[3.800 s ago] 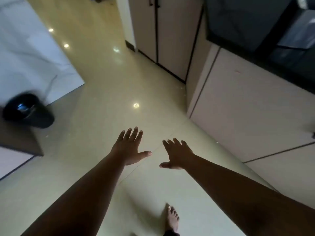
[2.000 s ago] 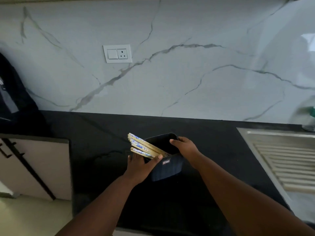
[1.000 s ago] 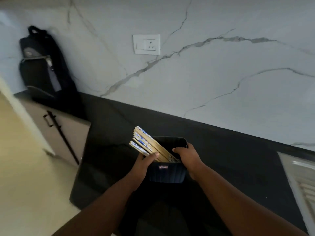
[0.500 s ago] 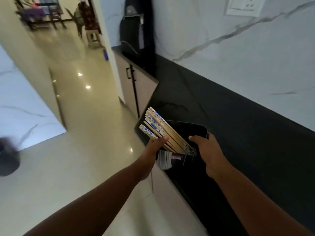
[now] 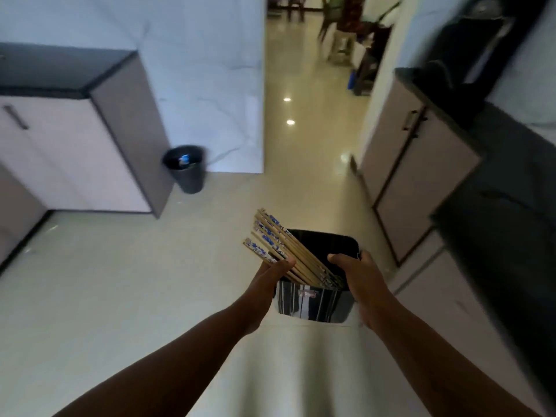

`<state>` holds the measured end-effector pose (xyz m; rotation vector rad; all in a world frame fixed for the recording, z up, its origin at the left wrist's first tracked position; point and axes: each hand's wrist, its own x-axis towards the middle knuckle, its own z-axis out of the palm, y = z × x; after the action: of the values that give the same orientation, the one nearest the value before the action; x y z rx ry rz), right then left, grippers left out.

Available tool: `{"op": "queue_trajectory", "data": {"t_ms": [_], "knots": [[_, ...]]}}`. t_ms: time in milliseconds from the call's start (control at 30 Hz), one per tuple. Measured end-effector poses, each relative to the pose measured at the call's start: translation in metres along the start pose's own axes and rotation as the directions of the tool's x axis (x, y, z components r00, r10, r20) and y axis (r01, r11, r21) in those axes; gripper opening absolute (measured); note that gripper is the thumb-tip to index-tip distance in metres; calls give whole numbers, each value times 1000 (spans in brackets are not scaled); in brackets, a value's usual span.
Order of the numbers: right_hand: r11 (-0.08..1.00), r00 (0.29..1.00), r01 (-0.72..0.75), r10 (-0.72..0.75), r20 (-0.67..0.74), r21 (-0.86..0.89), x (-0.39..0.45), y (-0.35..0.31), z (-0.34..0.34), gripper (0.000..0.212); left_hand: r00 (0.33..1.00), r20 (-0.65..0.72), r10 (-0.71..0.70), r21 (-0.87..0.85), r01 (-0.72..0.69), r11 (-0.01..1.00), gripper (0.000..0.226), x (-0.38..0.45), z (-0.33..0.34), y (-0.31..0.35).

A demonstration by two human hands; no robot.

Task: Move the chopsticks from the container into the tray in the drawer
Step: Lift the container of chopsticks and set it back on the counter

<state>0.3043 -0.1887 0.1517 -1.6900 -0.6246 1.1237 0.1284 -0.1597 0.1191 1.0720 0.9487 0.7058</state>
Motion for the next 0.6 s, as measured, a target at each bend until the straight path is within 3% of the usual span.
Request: {"op": "queue_trajectory", "data": {"t_ms": [133, 267, 433, 600], "knots": [[995, 971, -9, 33, 236, -103, -30, 18, 120, 35, 978, -210, -7, -62, -6, 998, 65, -72, -105, -13], [974, 882, 29, 80, 464, -224, -68, 41, 235, 35, 906, -424, -25, -96, -17, 995, 64, -151, -201, -25], [924, 713, 147, 147, 685, -352, -125, 72, 363, 37, 739, -669, -80, -174, -51, 983, 72, -245, -286, -43], [844, 520, 274, 274, 809, -462, -176, 94, 462, 42, 559, -822, -111, -213, -121, 970, 70, -319, -338, -60]]}}
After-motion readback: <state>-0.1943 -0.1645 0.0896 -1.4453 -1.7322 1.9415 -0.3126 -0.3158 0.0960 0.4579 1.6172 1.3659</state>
